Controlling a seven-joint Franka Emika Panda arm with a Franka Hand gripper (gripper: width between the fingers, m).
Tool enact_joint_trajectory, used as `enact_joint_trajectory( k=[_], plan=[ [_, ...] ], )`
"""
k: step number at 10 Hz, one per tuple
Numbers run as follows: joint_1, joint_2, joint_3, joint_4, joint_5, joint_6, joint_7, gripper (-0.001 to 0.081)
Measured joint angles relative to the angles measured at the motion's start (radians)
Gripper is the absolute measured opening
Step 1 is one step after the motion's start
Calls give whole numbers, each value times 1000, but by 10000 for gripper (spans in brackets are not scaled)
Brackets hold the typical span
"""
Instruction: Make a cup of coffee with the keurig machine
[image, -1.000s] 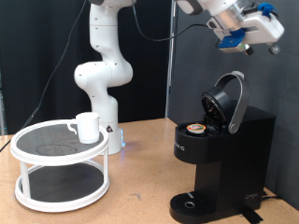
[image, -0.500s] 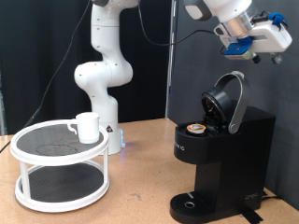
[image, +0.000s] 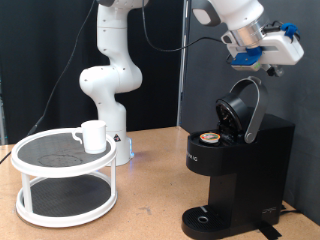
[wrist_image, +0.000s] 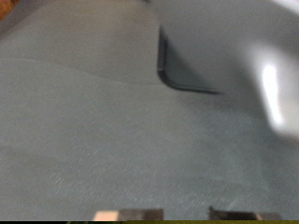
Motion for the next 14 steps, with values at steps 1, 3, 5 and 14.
enact_joint_trajectory(
  k=[1,3,5,14],
  plan=[
    [-1,-7,-1,-17,-5,-5,-4,45],
    [-3,-22,-1,-44,-8,-7,-14,2],
    [-4,-48,-2,-74,-8,-7,-24,1],
    [-61,-194,-8,-230,-86,118,35,0]
  ],
)
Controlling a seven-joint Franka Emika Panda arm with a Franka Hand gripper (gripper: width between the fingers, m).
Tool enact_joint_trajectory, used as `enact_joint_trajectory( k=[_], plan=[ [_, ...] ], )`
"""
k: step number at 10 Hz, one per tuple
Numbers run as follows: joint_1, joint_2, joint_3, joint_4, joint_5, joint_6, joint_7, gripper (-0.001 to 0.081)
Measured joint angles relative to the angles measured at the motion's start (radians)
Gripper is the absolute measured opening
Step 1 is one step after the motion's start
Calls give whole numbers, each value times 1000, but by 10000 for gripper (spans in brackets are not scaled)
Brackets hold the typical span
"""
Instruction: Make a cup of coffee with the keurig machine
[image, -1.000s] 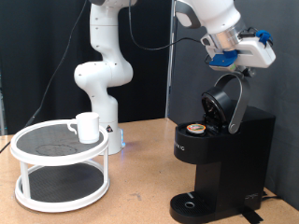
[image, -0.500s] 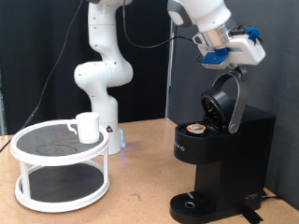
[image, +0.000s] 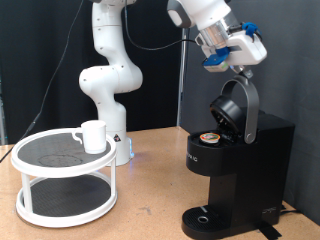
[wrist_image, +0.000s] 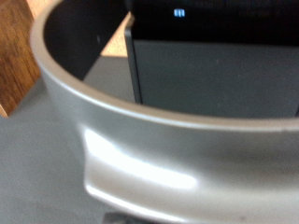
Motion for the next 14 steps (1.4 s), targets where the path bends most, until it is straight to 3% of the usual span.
enact_joint_trajectory(
  k=[5,14],
  plan=[
    [-76,-10,-20,-31,-123,-8,14,0],
    [-132,53,-62,-92,-208,-18,-53,0]
  ],
)
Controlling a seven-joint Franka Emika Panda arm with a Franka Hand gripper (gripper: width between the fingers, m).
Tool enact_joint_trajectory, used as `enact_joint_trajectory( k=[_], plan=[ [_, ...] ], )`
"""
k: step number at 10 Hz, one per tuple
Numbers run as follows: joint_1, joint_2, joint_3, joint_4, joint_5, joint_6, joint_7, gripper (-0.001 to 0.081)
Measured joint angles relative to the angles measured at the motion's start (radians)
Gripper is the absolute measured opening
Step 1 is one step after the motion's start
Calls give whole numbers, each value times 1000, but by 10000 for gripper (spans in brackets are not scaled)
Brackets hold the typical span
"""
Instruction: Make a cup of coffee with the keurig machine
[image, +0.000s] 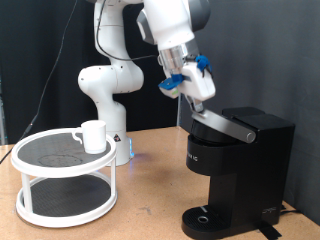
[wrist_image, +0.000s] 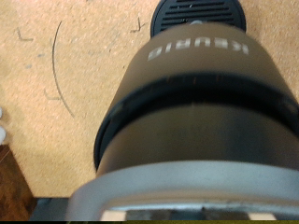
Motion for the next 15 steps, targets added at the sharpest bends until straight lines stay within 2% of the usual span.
enact_joint_trajectory(
  k=[4,10,12,15],
  plan=[
    [-4,58,-6,-54,2,79,-44,0],
    [-5,48,-12,-71,31,88,-123,0],
    [-5,20,-17,-114,78,125,-157,0],
    [-5,-31,-21,-189,205,199,-239,0]
  ],
)
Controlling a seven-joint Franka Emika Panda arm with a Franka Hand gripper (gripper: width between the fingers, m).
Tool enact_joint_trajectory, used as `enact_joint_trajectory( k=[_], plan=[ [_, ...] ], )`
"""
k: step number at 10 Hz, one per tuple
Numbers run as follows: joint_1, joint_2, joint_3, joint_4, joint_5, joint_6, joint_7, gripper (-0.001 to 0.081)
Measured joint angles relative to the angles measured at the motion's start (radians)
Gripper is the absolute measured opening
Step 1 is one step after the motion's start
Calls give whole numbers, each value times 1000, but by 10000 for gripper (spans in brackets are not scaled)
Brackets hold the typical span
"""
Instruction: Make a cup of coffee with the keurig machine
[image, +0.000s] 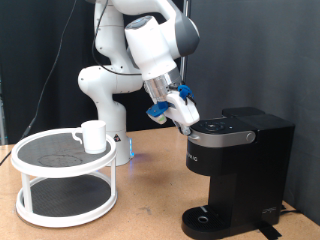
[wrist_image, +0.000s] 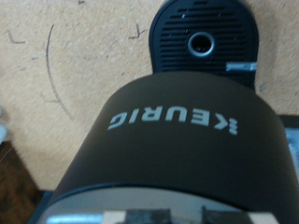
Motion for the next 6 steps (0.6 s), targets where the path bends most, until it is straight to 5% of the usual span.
enact_joint_trajectory(
  k=[6],
  plan=[
    [1,-138,-52,-95,163,-44,-161,0]
  ],
)
